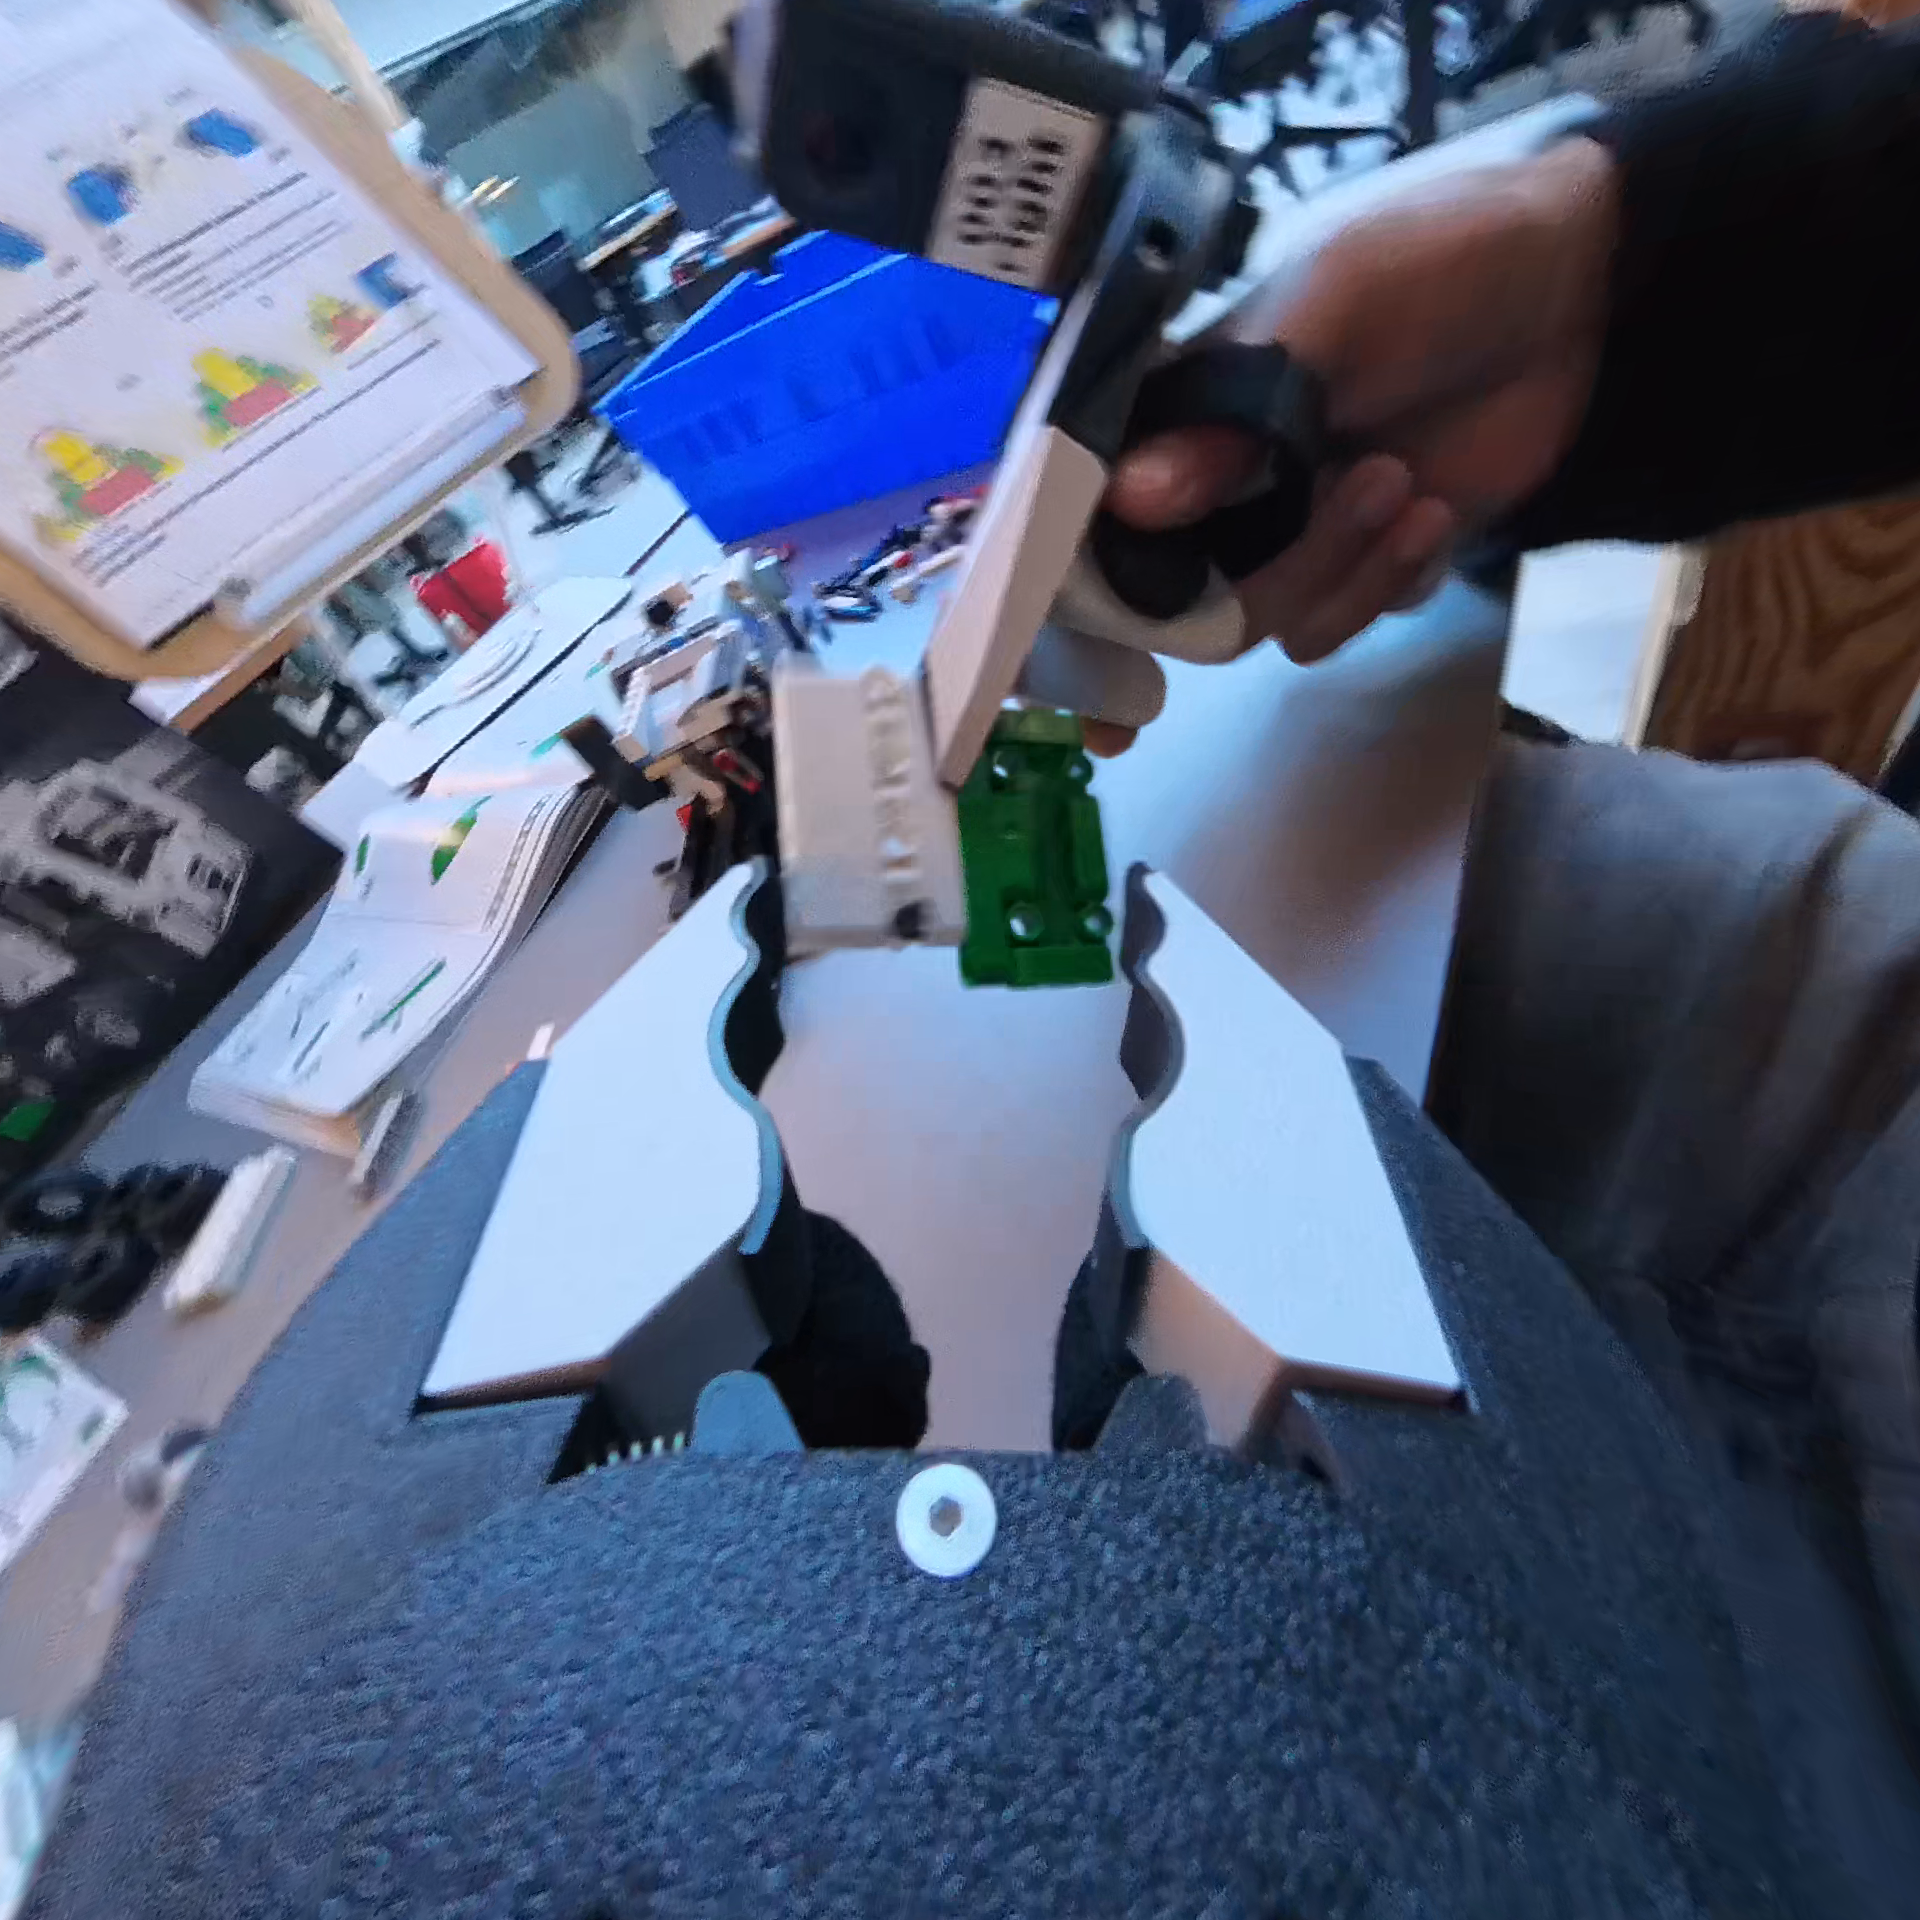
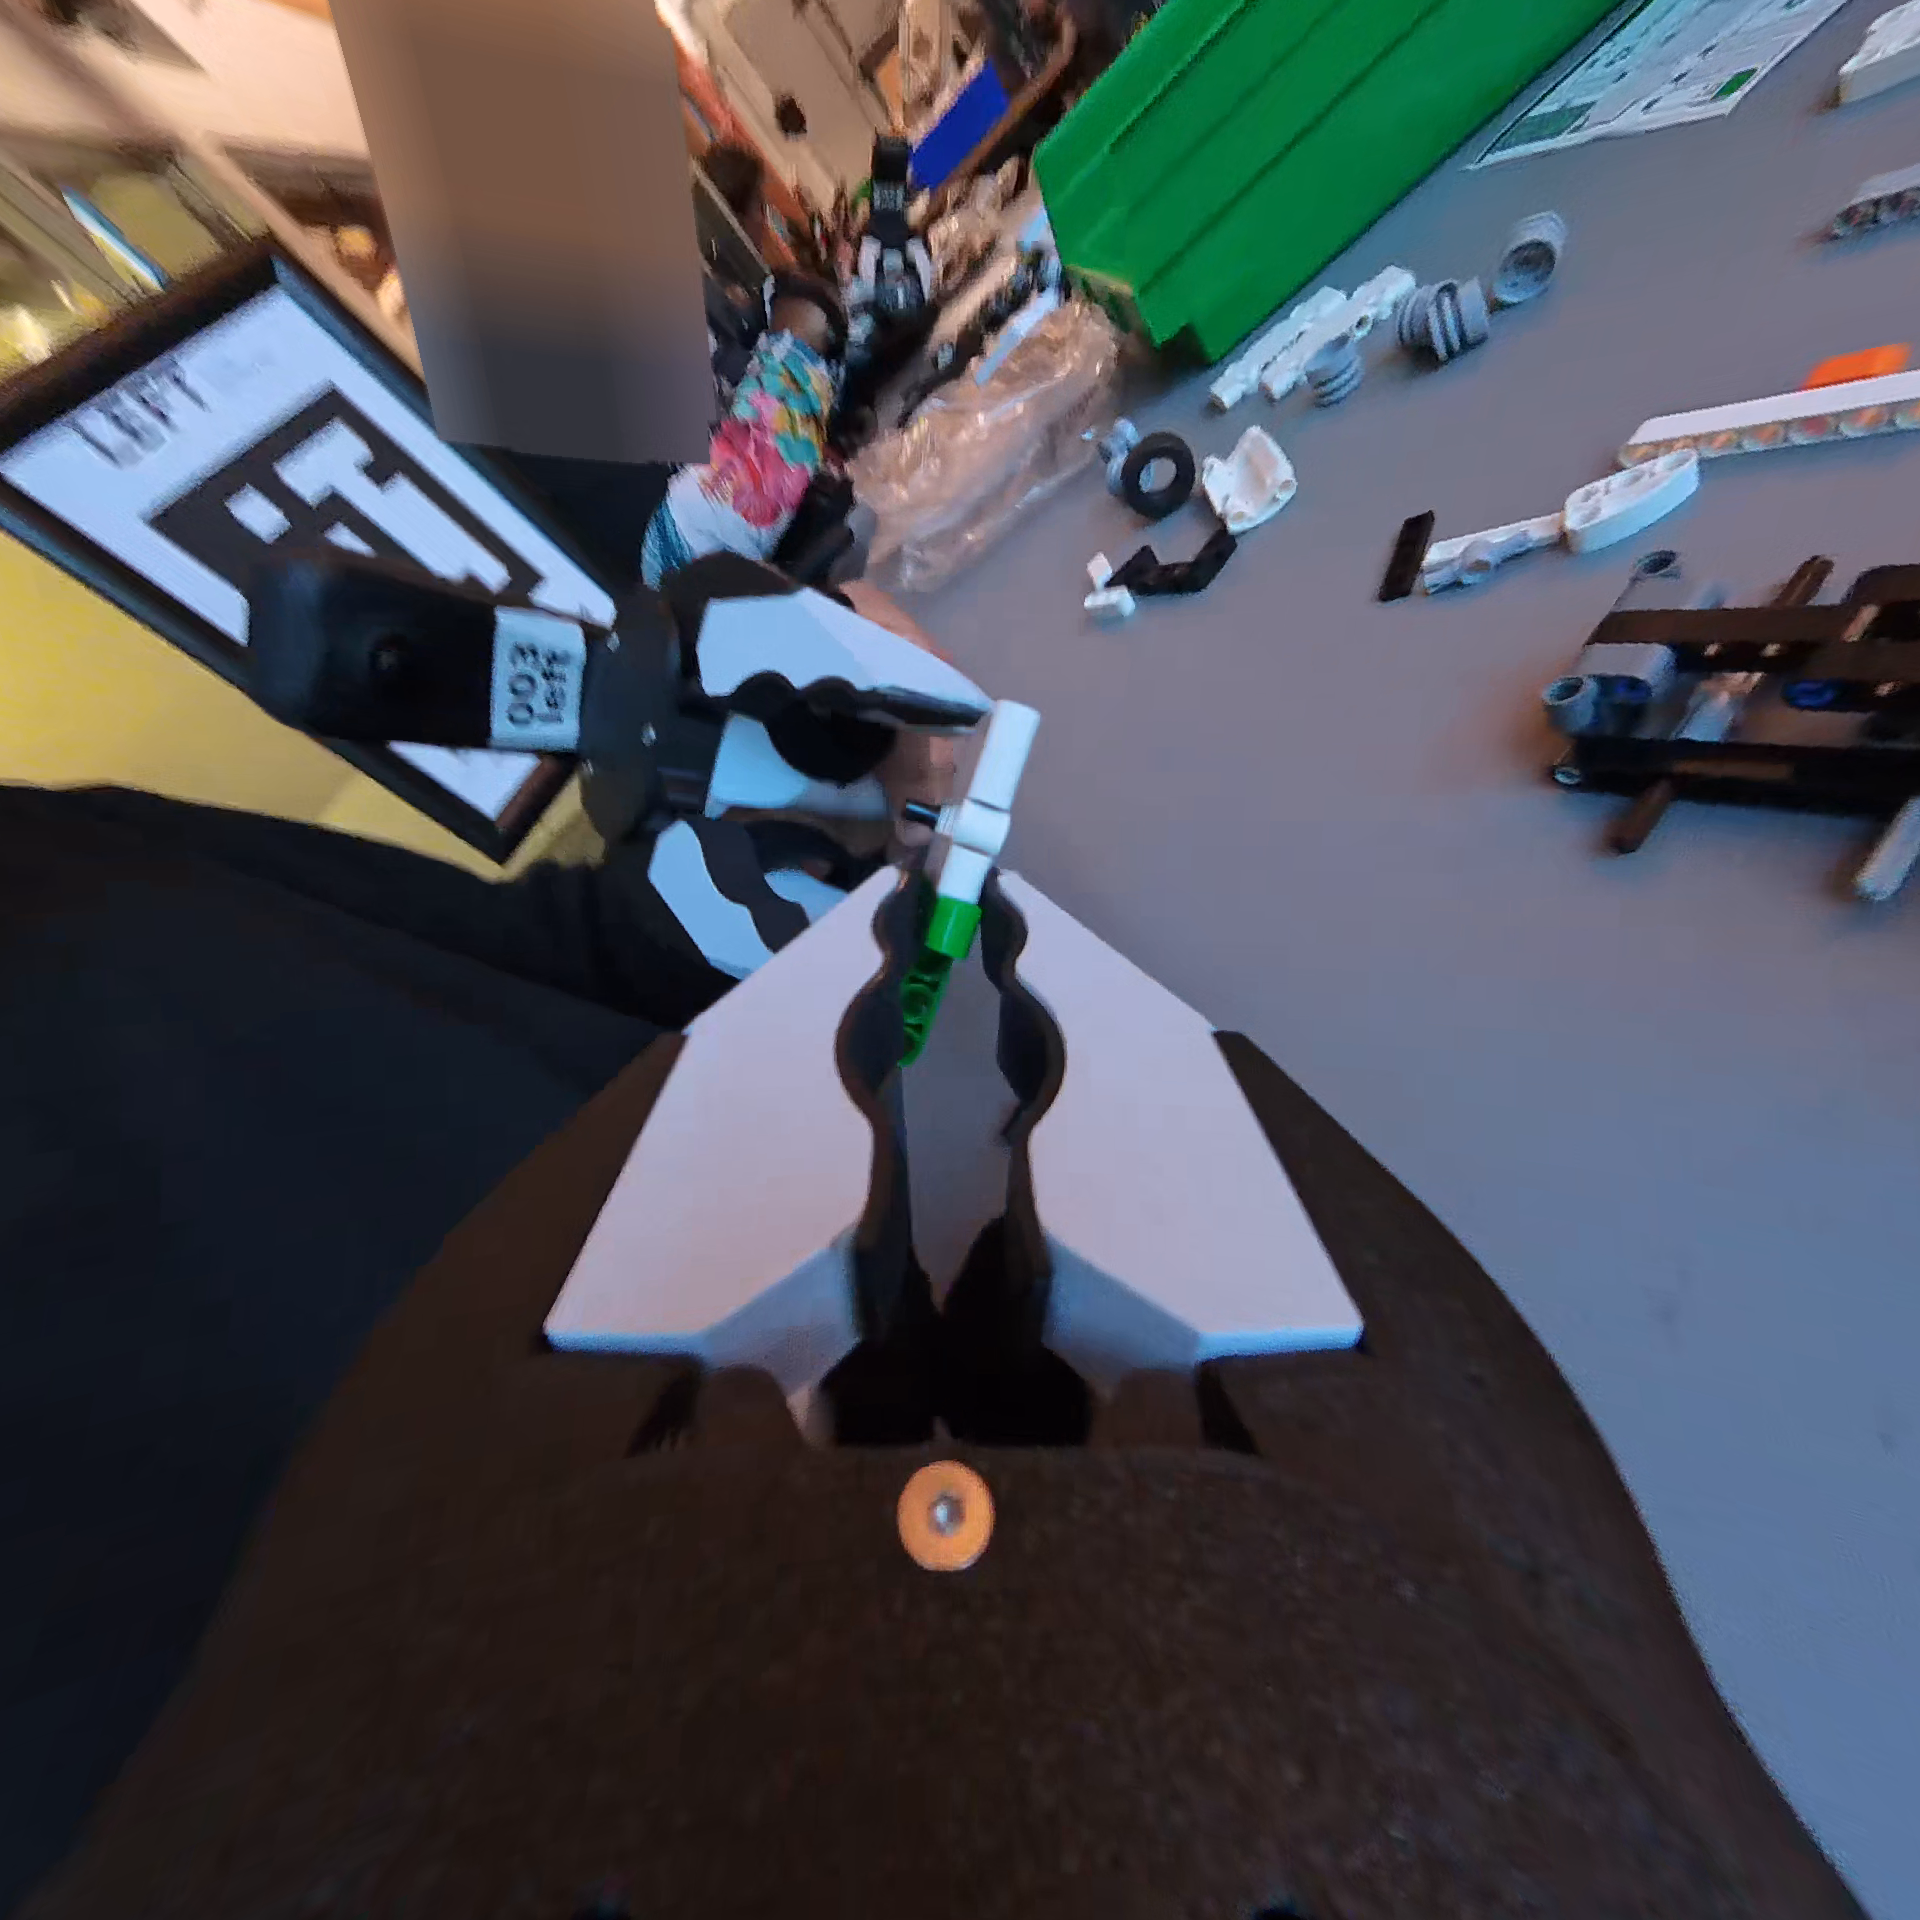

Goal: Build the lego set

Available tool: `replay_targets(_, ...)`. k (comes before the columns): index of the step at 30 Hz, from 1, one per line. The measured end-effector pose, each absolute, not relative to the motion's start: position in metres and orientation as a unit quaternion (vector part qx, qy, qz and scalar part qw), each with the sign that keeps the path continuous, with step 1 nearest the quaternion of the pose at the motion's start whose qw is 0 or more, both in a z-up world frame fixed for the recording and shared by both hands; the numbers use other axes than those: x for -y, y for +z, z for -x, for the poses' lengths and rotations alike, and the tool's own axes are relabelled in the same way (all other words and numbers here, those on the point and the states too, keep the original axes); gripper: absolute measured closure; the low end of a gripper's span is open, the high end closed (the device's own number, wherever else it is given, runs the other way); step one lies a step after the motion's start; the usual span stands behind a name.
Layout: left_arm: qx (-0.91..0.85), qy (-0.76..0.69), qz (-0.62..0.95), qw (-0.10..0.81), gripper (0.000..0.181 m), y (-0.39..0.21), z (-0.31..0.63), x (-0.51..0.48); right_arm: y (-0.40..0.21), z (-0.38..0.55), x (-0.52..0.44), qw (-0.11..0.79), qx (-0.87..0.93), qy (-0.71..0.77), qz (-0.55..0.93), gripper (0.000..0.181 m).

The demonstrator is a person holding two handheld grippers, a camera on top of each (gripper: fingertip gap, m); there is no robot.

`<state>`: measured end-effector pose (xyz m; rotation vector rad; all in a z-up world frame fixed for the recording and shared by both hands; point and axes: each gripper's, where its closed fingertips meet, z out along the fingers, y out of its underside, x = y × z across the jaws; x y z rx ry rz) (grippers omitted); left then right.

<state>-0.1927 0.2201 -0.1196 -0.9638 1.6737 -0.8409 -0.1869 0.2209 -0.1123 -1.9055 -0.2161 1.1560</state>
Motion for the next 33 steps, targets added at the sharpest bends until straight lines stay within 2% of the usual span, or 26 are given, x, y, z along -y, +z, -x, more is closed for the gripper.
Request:
replay_targets(1,-0.668,-0.361,0.422,0.496,0.119,-0.116,0.194,-0.226,-0.109,0.182,-0.224,0.45,0.068,0.468,0.758,0.175)
replay_targets(3,-0.614,-0.424,0.473,0.468,0.117,-0.107,0.197,-0.233,-0.098,0.178,-0.227,0.477,0.036,0.49,0.729,0.175)
replay_targets(6,-0.554,-0.576,0.502,0.33,0.125,-0.095,0.199,-0.216,-0.076,0.187,-0.23,0.513,0.022,0.536,0.67,0.176)
replay_targets(9,-0.515,-0.671,0.488,0.216,0.149,-0.086,0.204,-0.202,-0.068,0.21,-0.23,0.523,0.059,0.544,0.653,0.176)
replay_targets(10,-0.509,-0.683,0.484,0.2,0.164,-0.086,0.206,-0.201,-0.069,0.216,-0.231,0.528,0.066,0.535,0.657,0.175)
replay_targets(13,-0.507,-0.689,0.481,0.191,0.175,-0.086,0.21,-0.203,-0.065,0.223,-0.232,0.542,0.08,0.525,0.652,0.175)
replay_targets(18,-0.495,-0.698,0.494,0.156,0.175,-0.089,0.213,-0.209,-0.07,0.221,-0.233,0.543,0.086,0.504,0.666,0.175)
replay_targets(30,-0.496,-0.698,0.486,0.172,0.176,-0.086,0.218,-0.215,-0.067,0.222,-0.235,0.542,0.076,0.494,0.676,0.175)
replay_targets(33,-0.505,-0.674,0.509,0.178,0.177,-0.094,0.216,-0.22,-0.077,0.217,-0.239,0.548,0.079,0.433,0.712,0.169)
